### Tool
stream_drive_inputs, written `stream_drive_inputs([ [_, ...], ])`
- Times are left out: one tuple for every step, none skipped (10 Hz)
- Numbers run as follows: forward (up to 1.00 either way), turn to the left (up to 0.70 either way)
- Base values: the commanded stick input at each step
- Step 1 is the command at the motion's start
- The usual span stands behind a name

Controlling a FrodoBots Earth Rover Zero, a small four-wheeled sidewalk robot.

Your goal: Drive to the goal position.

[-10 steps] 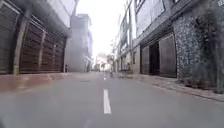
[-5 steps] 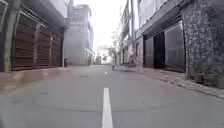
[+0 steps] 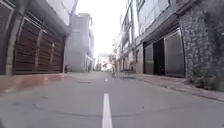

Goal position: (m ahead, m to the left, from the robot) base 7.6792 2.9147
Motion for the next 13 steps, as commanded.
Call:
stream_drive_inputs([
  [1.00,0.00],
  [1.00,0.00],
  [1.00,0.00],
  [1.00,0.00],
  [1.00,0.00],
  [1.00,0.00],
  [1.00,0.00],
  [1.00,0.00],
  [1.00,0.39],
  [1.00,0.40],
  [1.00,0.40],
  [1.00,0.40],
  [1.00,0.24],
])
